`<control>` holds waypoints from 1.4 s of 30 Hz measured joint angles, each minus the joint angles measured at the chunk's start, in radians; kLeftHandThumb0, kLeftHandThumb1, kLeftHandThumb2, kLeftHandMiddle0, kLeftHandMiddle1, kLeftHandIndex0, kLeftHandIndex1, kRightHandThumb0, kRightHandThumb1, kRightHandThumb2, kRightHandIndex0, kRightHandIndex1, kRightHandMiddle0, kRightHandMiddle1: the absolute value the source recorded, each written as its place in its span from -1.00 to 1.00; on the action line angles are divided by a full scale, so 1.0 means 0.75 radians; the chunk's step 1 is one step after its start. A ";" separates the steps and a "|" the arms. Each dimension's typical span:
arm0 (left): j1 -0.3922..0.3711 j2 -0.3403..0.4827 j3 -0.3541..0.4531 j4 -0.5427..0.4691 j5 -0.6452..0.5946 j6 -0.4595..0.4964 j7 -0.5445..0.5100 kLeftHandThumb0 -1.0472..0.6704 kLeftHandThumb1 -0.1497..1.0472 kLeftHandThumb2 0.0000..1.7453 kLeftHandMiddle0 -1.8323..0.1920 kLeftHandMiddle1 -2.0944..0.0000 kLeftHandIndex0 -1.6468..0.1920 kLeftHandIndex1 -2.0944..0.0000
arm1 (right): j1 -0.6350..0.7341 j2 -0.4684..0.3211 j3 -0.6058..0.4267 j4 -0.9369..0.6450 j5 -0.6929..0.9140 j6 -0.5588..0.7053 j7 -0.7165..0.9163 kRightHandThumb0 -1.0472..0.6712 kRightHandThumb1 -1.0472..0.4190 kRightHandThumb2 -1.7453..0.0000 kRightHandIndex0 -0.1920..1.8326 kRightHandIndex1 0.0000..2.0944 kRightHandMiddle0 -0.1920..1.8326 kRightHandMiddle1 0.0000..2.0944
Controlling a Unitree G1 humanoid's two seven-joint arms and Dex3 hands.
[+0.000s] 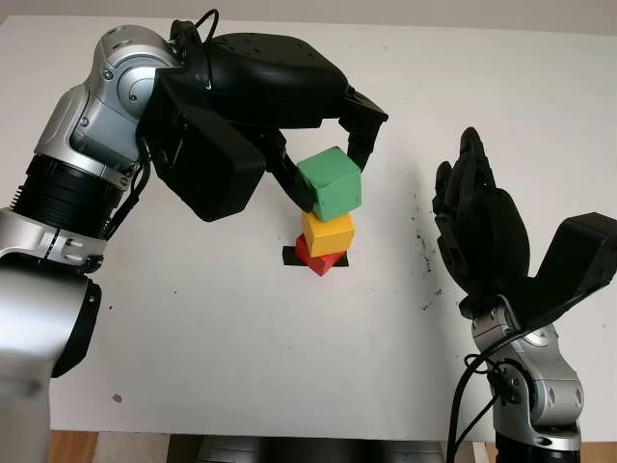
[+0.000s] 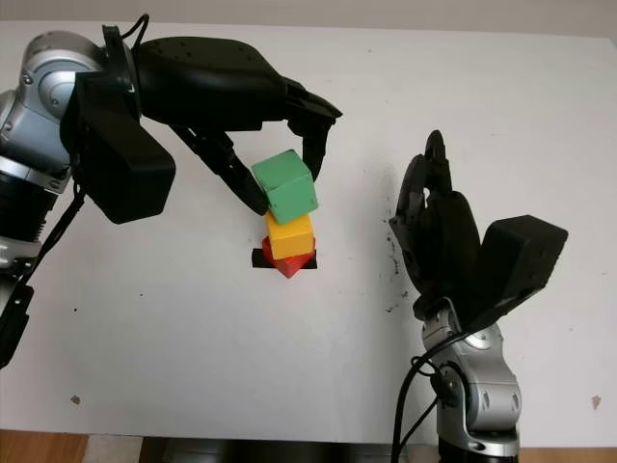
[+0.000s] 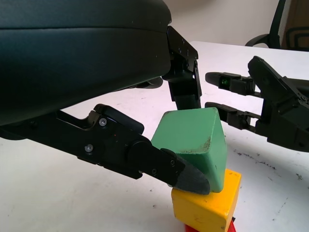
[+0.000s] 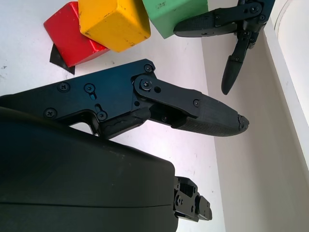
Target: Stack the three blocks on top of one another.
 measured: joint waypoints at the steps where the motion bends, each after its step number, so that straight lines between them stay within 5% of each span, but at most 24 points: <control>1: 0.000 0.000 0.000 0.001 0.000 -0.001 -0.001 -0.33 0.98 -0.94 0.60 0.95 0.41 -0.45 | 0.000 0.000 0.000 0.000 0.000 -0.001 0.002 -0.61 -1.00 0.16 -1.00 -1.00 -1.00 -1.00; 30: 0.000 0.016 -0.011 -0.010 0.001 -0.003 -0.074 -0.36 1.00 -0.92 0.69 0.97 0.44 -0.38 | 0.001 0.001 0.002 0.000 -0.009 -0.010 0.010 -0.61 -1.00 0.17 -1.00 -1.00 -1.00 -1.00; 35: 0.000 0.019 -0.019 -0.018 0.008 -0.006 -0.093 -0.42 0.99 -0.94 0.78 0.96 0.50 0.11 | 0.001 0.001 0.004 0.000 -0.010 -0.010 0.009 -0.62 -1.00 0.16 -1.00 -1.00 -1.00 -1.00; 42: 0.000 0.020 -0.026 -0.018 0.011 -0.011 -0.119 -0.45 0.96 -0.94 0.83 0.96 0.53 0.25 | 0.001 0.001 0.005 0.000 -0.010 -0.010 0.011 -0.62 -1.00 0.16 -1.00 -1.00 -1.00 -1.00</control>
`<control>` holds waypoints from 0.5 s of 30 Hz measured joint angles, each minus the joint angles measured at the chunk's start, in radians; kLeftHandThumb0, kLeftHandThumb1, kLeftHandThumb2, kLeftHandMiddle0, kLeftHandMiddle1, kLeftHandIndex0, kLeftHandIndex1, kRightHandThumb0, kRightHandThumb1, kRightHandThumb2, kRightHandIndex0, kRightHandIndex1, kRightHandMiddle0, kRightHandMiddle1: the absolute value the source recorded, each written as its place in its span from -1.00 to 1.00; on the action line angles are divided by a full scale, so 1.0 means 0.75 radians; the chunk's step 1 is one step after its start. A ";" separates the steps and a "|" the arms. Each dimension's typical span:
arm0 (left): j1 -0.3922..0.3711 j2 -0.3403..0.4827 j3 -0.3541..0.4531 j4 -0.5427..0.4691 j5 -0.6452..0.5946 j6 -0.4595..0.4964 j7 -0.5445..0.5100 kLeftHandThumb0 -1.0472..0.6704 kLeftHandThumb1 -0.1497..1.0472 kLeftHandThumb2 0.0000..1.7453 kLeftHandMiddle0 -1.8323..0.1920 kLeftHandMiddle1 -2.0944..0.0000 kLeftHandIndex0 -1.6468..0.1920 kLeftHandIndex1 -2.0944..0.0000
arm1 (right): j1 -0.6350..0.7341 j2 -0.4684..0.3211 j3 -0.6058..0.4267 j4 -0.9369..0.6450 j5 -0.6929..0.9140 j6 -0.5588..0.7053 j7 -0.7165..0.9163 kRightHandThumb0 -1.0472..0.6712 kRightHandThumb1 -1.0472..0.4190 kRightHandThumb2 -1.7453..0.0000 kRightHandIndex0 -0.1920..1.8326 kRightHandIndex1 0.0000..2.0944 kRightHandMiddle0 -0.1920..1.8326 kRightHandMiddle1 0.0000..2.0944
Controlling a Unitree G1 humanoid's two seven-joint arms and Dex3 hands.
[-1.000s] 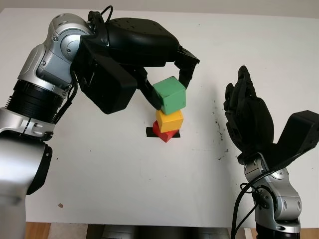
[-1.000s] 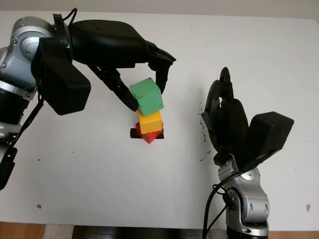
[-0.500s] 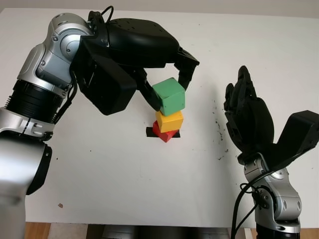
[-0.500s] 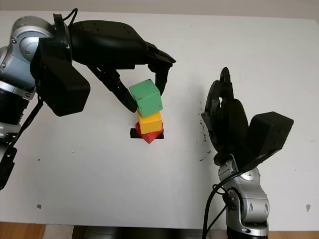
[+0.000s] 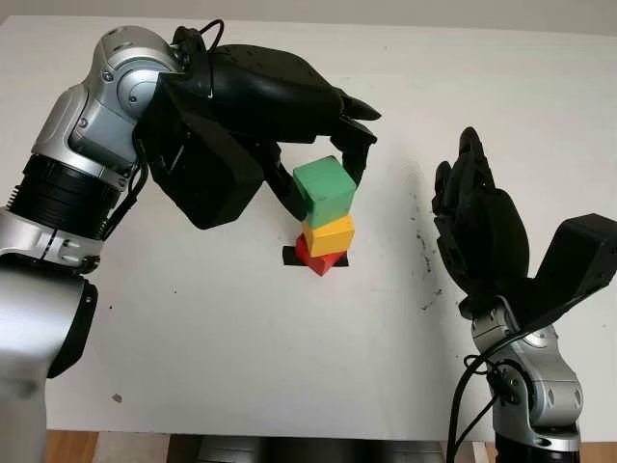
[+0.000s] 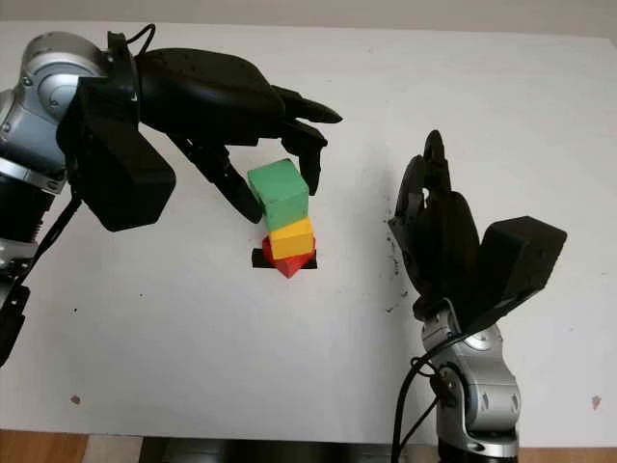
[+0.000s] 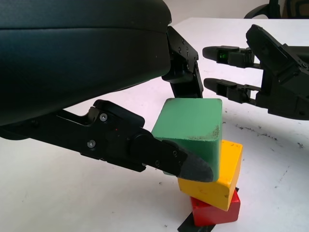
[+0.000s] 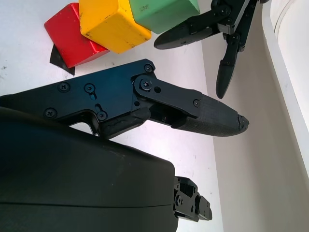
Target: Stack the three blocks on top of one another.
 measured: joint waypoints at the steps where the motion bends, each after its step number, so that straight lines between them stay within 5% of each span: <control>1: 0.000 0.000 0.000 0.000 0.000 0.001 -0.002 -0.45 0.96 -0.94 0.83 0.95 0.53 0.26 | 0.000 0.000 0.000 0.000 0.001 0.000 0.003 -0.62 -1.00 0.16 -1.00 -1.00 -1.00 -1.00; 7: 0.000 0.000 0.000 0.000 -0.003 -0.006 -0.002 -0.46 0.95 -0.94 0.84 0.95 0.53 0.34 | 0.001 0.000 -0.001 0.001 0.001 0.000 0.006 -0.62 -1.00 0.16 -1.00 -1.00 -1.00 -1.00; 15: 0.000 0.000 0.000 0.005 -0.071 0.007 -0.077 -0.67 0.86 -0.96 0.99 0.99 0.89 0.95 | 0.004 0.002 -0.001 0.001 -0.001 0.000 0.003 -0.62 -1.00 0.17 -1.00 -1.00 -1.00 -1.00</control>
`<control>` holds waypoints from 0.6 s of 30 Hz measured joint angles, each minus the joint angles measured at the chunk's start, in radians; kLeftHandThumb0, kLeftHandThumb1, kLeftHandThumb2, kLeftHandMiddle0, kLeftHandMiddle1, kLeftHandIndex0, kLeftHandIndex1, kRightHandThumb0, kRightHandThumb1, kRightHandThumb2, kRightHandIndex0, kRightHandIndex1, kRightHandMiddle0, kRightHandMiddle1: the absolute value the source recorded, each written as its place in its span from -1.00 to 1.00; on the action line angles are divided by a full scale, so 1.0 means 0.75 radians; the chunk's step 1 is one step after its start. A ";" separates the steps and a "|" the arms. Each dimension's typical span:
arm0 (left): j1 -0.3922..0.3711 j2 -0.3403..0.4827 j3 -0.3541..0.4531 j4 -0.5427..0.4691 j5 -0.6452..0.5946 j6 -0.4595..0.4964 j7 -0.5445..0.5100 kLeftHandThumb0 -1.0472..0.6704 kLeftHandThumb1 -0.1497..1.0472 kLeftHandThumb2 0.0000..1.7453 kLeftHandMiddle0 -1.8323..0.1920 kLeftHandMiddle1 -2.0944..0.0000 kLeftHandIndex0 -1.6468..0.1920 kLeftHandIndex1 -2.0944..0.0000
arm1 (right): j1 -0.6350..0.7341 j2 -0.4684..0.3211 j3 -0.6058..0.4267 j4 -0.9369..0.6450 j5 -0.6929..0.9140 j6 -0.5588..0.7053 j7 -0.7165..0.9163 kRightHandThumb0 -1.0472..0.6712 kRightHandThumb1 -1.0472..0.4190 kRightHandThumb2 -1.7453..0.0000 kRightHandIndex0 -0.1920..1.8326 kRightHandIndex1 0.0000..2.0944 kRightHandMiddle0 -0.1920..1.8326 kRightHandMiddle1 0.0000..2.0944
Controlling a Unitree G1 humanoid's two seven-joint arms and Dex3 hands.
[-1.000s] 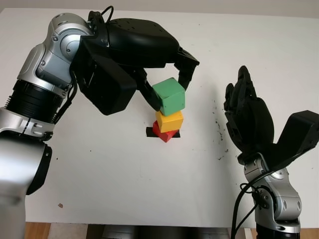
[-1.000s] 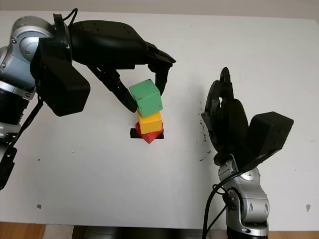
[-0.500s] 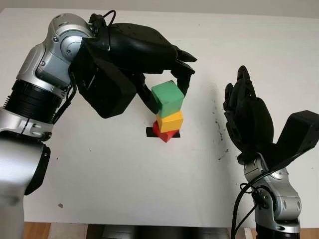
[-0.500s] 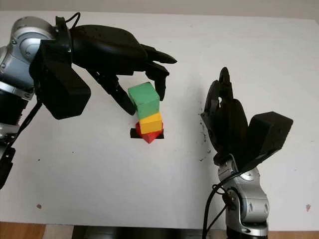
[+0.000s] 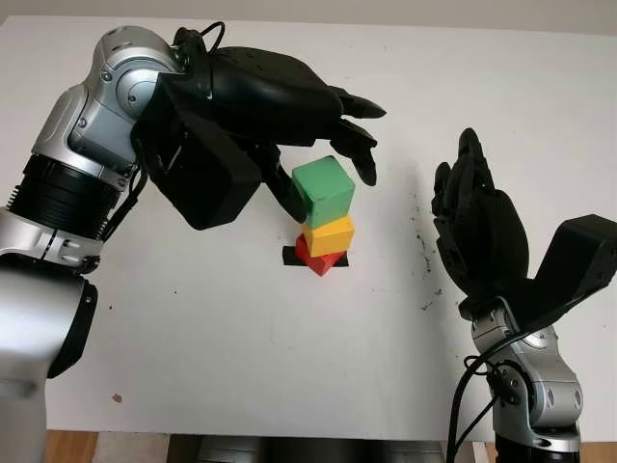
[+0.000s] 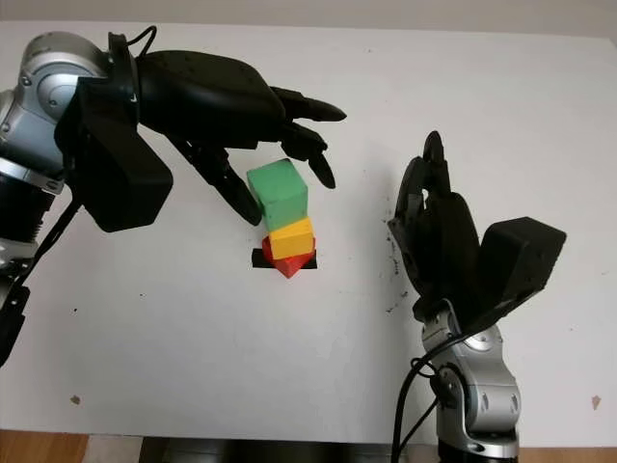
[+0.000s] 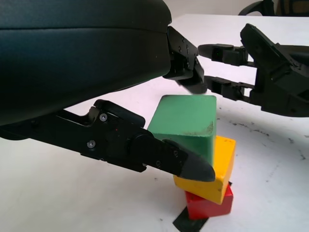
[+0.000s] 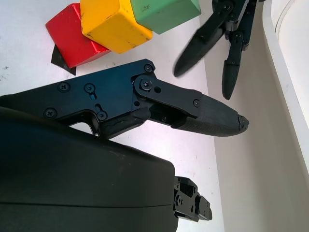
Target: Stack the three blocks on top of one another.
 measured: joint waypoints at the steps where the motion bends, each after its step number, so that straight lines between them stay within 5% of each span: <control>1: 0.000 0.000 0.000 0.001 -0.021 0.013 -0.029 -0.68 0.83 -0.96 1.00 0.99 0.94 0.98 | 0.000 0.000 -0.001 0.000 0.001 0.000 0.001 -0.62 -1.00 0.17 -1.00 -1.00 -1.00 -1.00; 12: -0.094 0.007 0.065 0.098 -0.220 0.211 -0.227 -0.81 0.75 -0.95 1.00 1.00 1.00 1.00 | 0.000 -0.002 -0.011 0.024 0.003 -0.001 0.023 -0.62 -1.00 0.17 -1.00 -1.00 -1.00 -1.00; 18: -0.104 0.004 0.228 0.242 -0.416 0.376 -0.217 -0.88 0.89 -0.90 1.00 1.00 1.00 1.00 | -0.015 -0.011 -0.023 0.054 0.009 -0.001 0.045 -0.61 -1.00 0.15 -1.00 -1.00 -1.00 -1.00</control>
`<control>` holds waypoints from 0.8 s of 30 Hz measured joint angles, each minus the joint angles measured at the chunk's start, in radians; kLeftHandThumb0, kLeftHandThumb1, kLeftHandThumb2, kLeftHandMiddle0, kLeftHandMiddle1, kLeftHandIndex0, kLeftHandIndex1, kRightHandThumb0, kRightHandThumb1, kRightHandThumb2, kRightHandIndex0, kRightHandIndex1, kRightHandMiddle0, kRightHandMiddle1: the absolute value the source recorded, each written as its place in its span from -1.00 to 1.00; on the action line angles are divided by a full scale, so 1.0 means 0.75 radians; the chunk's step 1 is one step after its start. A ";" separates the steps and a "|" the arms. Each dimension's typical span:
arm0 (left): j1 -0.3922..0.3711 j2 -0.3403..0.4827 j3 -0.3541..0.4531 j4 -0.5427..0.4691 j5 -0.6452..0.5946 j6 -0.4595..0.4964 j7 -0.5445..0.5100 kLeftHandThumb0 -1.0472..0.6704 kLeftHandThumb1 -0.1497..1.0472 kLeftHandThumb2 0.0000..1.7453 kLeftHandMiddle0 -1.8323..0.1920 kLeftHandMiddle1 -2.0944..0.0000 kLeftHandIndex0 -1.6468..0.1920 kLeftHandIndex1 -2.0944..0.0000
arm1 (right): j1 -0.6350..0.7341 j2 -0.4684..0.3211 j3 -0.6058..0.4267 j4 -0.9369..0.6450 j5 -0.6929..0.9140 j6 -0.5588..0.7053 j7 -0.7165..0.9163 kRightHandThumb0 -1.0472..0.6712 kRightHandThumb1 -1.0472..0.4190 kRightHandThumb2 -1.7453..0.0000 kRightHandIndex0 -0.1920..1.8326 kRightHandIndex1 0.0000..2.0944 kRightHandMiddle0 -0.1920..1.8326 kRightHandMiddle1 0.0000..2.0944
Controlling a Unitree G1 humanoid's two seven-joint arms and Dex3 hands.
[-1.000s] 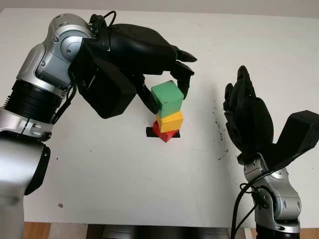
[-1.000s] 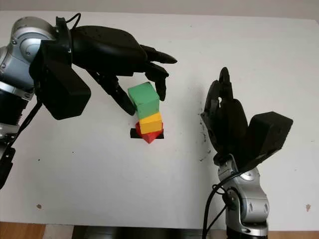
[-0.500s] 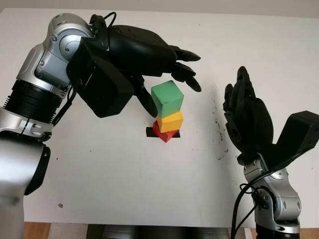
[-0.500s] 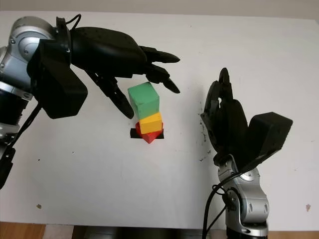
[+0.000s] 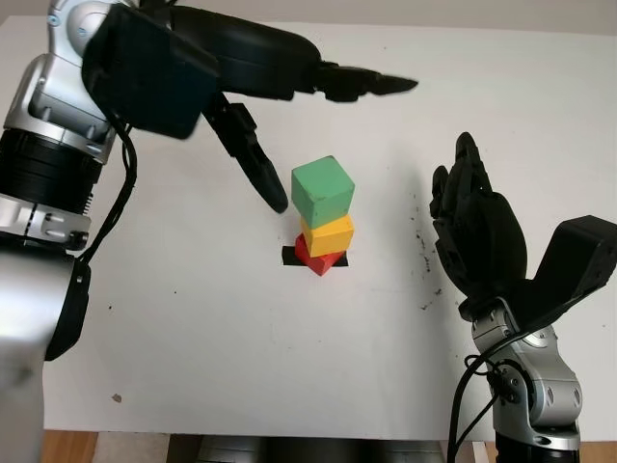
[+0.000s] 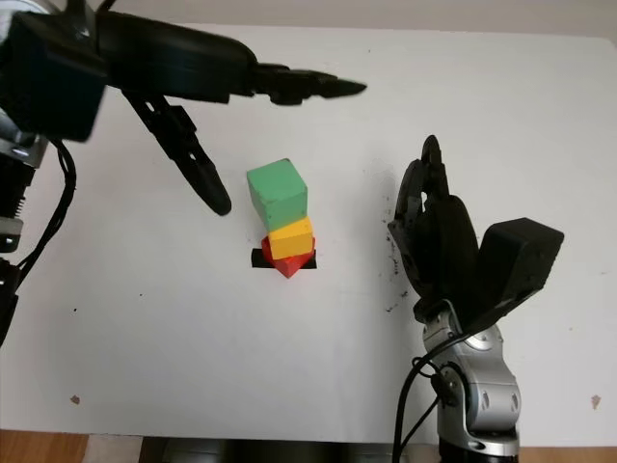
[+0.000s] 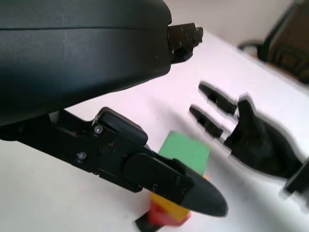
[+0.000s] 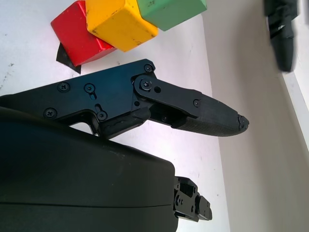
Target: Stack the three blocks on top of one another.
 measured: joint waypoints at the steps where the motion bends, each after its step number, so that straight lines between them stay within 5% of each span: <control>1: 0.000 0.000 0.023 0.016 -0.012 0.026 0.016 -0.90 0.95 -0.89 1.00 1.00 1.00 1.00 | -0.003 -0.005 -0.005 0.005 0.000 -0.001 0.003 -0.61 -1.00 0.15 -1.00 -1.00 -1.00 -1.00; 7: 0.127 -0.006 0.170 0.012 -0.046 0.039 0.300 -0.81 1.00 -0.37 1.00 1.00 1.00 1.00 | -0.027 -0.026 -0.024 0.044 0.001 -0.017 0.023 -0.62 -1.00 0.17 -1.00 -1.00 -1.00 -1.00; 16: 0.507 -0.271 0.422 0.014 -0.329 0.108 0.648 -0.74 1.00 -0.42 1.00 1.00 1.00 1.00 | -0.035 -0.112 -0.033 0.055 -0.026 -0.051 0.081 -0.64 -1.00 0.16 -1.00 -1.00 -1.00 -1.00; 24: 0.742 -0.354 0.476 0.020 -0.357 0.111 0.762 -0.73 1.00 -0.29 1.00 1.00 1.00 1.00 | -0.034 -0.136 -0.031 0.086 -0.055 -0.112 0.094 -0.66 -1.00 0.16 -1.00 -1.00 -1.00 -1.00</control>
